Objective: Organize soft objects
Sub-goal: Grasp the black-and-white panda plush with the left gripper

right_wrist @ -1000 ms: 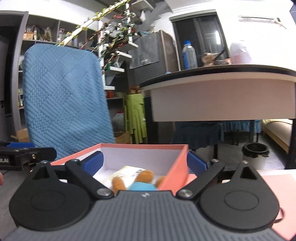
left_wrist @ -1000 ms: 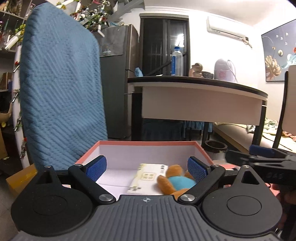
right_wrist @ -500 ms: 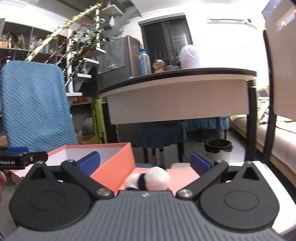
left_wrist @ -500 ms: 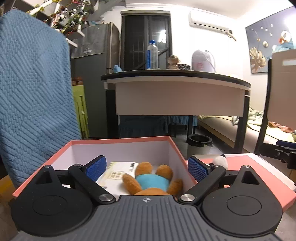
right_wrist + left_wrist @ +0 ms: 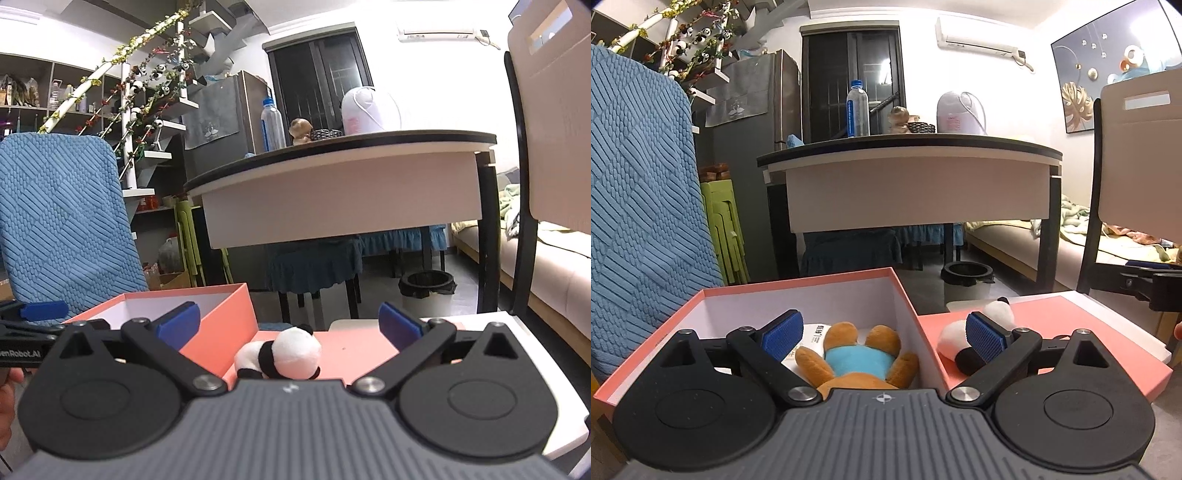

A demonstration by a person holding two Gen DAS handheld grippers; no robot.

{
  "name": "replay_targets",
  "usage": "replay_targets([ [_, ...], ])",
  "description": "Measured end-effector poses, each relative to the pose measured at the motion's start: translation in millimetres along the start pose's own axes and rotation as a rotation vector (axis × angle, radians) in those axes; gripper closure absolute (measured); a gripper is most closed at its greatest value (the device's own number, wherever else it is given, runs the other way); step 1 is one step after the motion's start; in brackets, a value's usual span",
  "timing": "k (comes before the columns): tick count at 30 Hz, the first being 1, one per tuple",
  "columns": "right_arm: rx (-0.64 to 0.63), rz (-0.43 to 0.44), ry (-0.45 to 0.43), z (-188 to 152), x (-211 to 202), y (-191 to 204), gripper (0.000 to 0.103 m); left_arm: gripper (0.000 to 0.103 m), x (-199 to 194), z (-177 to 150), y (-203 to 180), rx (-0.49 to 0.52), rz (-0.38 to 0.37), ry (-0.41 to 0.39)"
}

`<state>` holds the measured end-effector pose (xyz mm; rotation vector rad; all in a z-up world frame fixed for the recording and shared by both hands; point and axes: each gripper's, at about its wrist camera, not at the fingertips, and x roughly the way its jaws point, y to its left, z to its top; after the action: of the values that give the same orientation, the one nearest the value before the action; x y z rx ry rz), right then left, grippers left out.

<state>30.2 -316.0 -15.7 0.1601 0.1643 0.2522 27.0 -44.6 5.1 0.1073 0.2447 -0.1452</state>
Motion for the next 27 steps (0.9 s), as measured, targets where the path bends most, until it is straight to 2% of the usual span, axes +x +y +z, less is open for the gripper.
replay_targets([
  [10, 0.018, -0.005, -0.007, 2.8, -4.7, -4.4, 0.0, 0.007, 6.2, -4.8, -4.6, 0.041, -0.021, 0.023],
  [16, 0.038, -0.015, -0.039, 6.0, -8.2, -9.7, 0.0, 0.007, 18.8, -0.9, -18.8, 0.154, -0.076, 0.052],
  [22, 0.074, -0.045, -0.102, 10.7, -17.6, -21.8, 0.0, 0.007, 33.7, 16.2, -49.2, 0.213, -0.133, 0.047],
  [27, 0.09, -0.08, -0.114, 12.3, -24.3, -33.0, 0.0, 0.007, 73.5, 26.5, -84.4, 0.201, -0.157, 0.128],
])
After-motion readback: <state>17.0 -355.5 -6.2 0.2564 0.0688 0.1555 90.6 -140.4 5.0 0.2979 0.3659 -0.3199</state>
